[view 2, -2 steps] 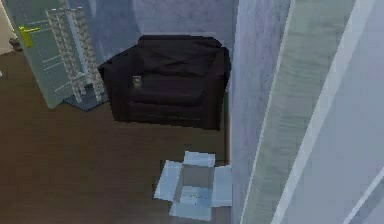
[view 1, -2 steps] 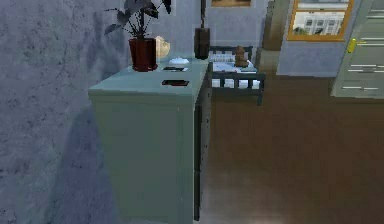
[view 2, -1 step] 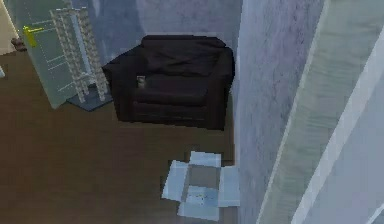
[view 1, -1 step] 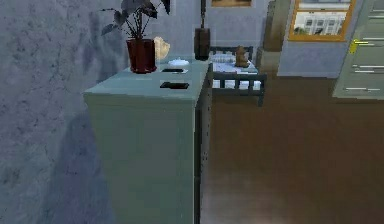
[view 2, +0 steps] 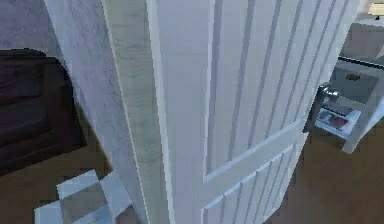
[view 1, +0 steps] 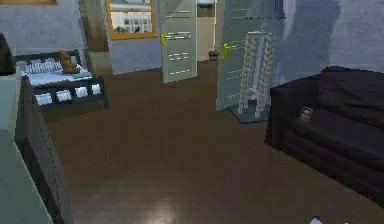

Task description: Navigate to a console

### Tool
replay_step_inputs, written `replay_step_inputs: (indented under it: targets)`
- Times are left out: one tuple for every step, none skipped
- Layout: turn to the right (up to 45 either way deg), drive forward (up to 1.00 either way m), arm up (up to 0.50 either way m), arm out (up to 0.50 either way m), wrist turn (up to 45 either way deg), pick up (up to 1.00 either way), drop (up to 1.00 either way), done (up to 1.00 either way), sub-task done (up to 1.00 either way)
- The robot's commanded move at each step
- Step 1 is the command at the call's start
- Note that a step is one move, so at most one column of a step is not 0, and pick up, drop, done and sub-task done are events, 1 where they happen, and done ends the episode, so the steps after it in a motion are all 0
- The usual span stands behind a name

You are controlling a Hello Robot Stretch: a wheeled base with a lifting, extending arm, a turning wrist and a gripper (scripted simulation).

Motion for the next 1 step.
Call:
replay_step_inputs:
  targets:
    - [0.0,0.95,0.00,0.00,0.0,0.00,0.00,0.00,0.00]
